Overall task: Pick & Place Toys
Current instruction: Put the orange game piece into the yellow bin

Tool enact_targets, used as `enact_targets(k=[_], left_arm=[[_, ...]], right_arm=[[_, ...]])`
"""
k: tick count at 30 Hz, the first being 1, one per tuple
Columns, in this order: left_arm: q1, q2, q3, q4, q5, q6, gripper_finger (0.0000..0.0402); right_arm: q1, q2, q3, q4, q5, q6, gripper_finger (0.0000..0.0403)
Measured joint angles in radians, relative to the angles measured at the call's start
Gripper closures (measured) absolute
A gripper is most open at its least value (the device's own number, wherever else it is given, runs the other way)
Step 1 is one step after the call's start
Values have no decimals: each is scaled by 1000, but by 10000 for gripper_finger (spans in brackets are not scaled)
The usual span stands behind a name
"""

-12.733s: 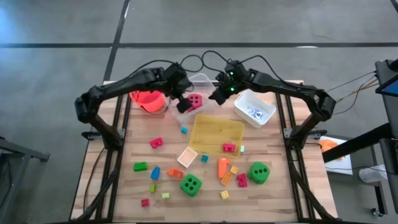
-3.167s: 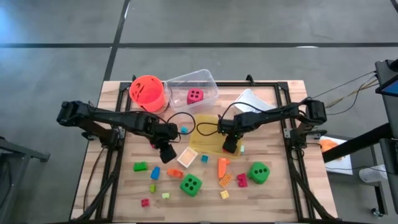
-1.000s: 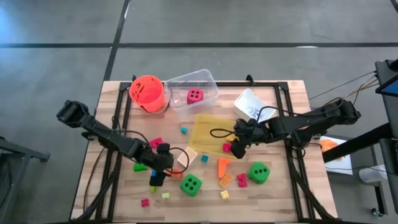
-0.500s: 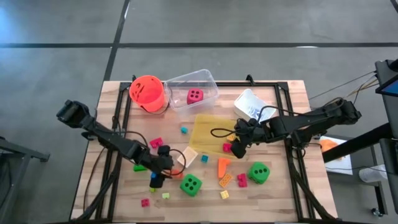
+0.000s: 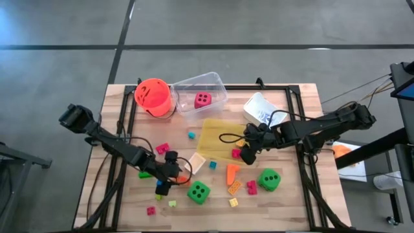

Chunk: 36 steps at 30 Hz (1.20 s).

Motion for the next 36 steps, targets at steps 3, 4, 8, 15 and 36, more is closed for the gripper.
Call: enact_targets(k=[3, 4, 8, 15, 36], left_arm=[[0, 0, -2, -1, 0, 1, 126], [0, 0, -2, 0, 0, 1, 126], [0, 0, -6, 4, 0, 5, 126], [0, 33, -20, 65, 0, -10, 126], [0, 129, -1, 78, 20, -18, 263]], right_arm=[[0, 0, 0, 0, -1, 0, 181], [0, 0, 0, 0, -2, 0, 181], [0, 0, 0, 0, -1, 0, 181], [0, 0, 0, 2, 0, 0, 181], [0, 0, 0, 6, 0, 5, 181]])
